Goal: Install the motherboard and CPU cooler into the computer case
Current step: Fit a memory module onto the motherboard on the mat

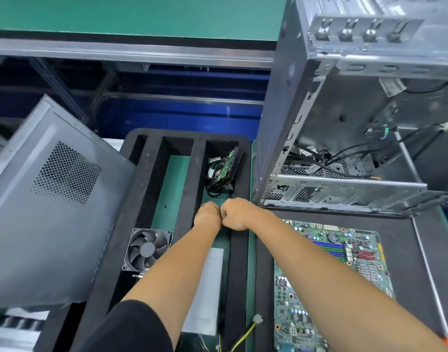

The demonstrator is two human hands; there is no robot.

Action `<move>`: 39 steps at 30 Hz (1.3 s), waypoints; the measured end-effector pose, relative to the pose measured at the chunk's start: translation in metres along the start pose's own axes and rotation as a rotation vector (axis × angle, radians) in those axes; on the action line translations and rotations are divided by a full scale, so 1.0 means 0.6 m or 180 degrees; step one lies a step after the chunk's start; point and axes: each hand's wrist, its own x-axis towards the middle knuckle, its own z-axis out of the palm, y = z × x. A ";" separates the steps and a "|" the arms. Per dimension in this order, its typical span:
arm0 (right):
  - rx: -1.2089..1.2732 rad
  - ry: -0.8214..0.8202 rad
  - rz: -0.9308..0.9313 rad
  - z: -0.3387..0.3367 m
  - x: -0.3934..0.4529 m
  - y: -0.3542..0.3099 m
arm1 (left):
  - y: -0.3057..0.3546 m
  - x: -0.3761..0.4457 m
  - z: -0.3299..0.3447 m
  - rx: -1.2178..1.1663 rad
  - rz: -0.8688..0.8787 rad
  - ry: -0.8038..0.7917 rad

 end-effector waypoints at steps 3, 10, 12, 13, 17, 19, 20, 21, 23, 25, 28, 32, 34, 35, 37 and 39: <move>0.0035 0.0009 -0.0015 0.002 -0.002 0.001 | -0.003 0.002 0.002 -0.0379 -0.0096 0.0065; 0.0173 -0.0005 0.0014 -0.002 -0.004 0.001 | -0.002 0.001 -0.004 -0.0369 -0.0073 -0.0123; 0.0225 -0.0026 0.0068 -0.005 -0.007 -0.002 | -0.005 0.001 -0.011 -0.0205 0.0069 -0.0107; 0.0279 -0.0038 0.0112 -0.007 -0.008 -0.004 | -0.007 -0.003 -0.016 -0.0162 0.0135 -0.0096; 0.0506 0.0043 0.0117 -0.019 -0.020 -0.011 | -0.011 -0.014 -0.036 -0.0132 0.0356 -0.0026; 0.0641 0.0181 0.0074 -0.028 -0.027 -0.016 | -0.014 -0.023 -0.056 -0.0227 0.0400 -0.0009; 0.0732 0.0262 0.0056 -0.032 -0.032 -0.019 | -0.018 -0.027 -0.069 -0.0317 0.0402 -0.0004; 0.0811 0.0352 0.0039 -0.036 -0.036 -0.022 | -0.022 -0.031 -0.083 -0.0468 0.0362 -0.0007; 0.0894 0.0526 -0.0005 -0.045 -0.049 -0.029 | -0.031 -0.049 -0.112 -0.0780 0.0298 0.0056; 0.0905 0.0681 -0.0054 -0.049 -0.063 -0.034 | -0.042 -0.070 -0.136 -0.1039 0.0302 0.0262; 0.0899 0.0910 -0.0099 -0.046 -0.087 -0.029 | -0.067 -0.102 -0.169 -0.1615 0.0387 0.0595; 0.0943 0.1131 -0.0121 -0.034 -0.126 -0.020 | -0.108 -0.163 -0.214 -0.2610 0.0620 0.0621; 0.1030 0.1248 -0.0136 -0.031 -0.145 -0.024 | -0.117 -0.192 -0.228 -0.2918 0.0770 0.0534; 0.1055 0.1326 -0.0150 -0.031 -0.154 -0.028 | -0.118 -0.207 -0.233 -0.3043 0.0828 0.0492; 0.1080 0.1456 -0.0171 -0.031 -0.172 -0.036 | -0.114 -0.230 -0.238 -0.3269 0.0908 0.0391; 0.1025 0.1497 -0.0167 -0.030 -0.190 -0.038 | -0.105 -0.249 -0.235 -0.3477 0.1018 0.0278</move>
